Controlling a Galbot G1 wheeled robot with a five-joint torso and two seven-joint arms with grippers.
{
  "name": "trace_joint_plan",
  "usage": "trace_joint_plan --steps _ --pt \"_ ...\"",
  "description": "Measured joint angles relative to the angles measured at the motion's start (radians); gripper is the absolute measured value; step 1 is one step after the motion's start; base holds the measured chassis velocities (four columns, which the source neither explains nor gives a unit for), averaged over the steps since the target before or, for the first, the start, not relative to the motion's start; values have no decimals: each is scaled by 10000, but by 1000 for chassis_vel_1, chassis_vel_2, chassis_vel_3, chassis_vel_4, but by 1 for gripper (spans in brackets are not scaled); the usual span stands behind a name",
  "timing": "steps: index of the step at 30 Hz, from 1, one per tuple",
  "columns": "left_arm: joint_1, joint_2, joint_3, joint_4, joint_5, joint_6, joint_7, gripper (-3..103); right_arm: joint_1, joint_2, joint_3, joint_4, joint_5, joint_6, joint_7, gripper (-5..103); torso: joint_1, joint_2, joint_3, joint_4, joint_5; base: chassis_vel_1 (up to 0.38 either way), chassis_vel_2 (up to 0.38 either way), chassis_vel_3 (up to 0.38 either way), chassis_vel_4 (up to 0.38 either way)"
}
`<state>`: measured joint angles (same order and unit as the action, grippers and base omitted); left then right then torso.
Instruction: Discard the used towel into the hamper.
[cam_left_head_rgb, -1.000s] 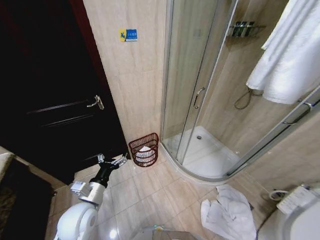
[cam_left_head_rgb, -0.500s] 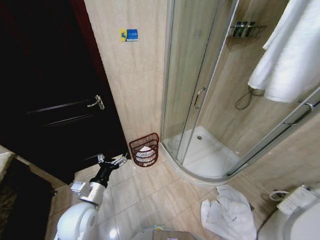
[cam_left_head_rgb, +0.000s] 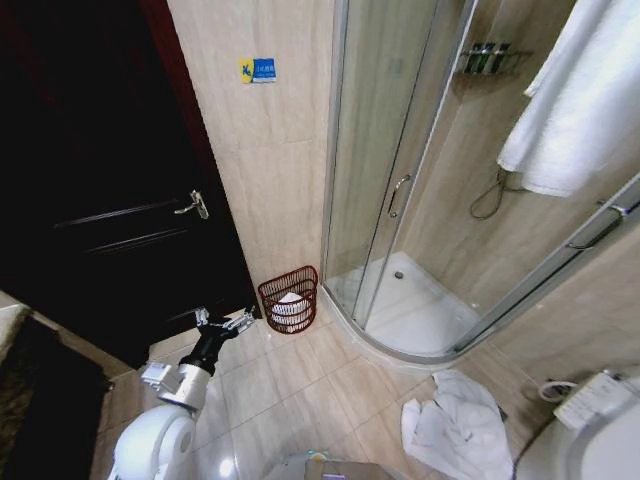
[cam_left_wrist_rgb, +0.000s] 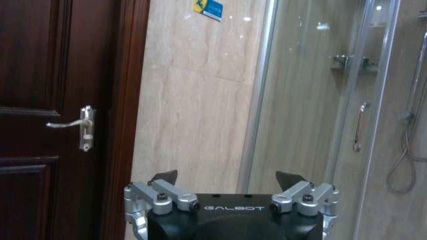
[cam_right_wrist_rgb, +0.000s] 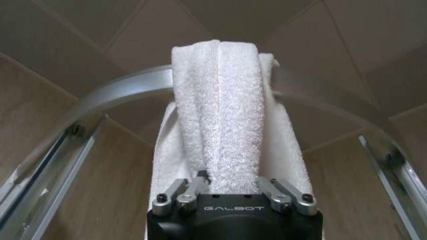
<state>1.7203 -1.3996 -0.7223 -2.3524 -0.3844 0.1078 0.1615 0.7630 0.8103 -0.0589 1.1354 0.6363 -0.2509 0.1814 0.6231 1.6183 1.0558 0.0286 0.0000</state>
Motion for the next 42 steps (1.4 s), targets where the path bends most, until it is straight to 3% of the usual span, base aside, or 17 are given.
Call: trace_joint_plan --steps 4,16,24,34,38,42 --pt "-1 0 0 0 0 0 0 99 167 -55 -116 -66 93 -50 -124 13 0 0 0 0 0 0 0 0 0" --pt "-1 0 0 0 0 0 0 99 280 -342 -206 246 479 -142 -257 12 0 0 0 -1 -2 0 0 0 0" --pt "0 0 0 0 0 0 0 99 -438 -1150 119 1656 1817 -220 -332 12 0 0 -1 0 -3 0 0 0 0" --pt "0 0 1 0 0 0 0 99 -2418 -2844 1476 3920 3174 -392 -556 12 0 1 -1 0 -4 0 0 0 0" --pt "1 0 0 0 0 0 0 99 -4522 -3935 3156 5208 3790 -408 -645 12 0 1 0 2 1 0 0 0 0" --pt "0 0 0 0 0 0 -1 99 -5697 -4417 4201 5780 4137 -389 -651 12 2 1 -1 0 0 0 0 0 0"
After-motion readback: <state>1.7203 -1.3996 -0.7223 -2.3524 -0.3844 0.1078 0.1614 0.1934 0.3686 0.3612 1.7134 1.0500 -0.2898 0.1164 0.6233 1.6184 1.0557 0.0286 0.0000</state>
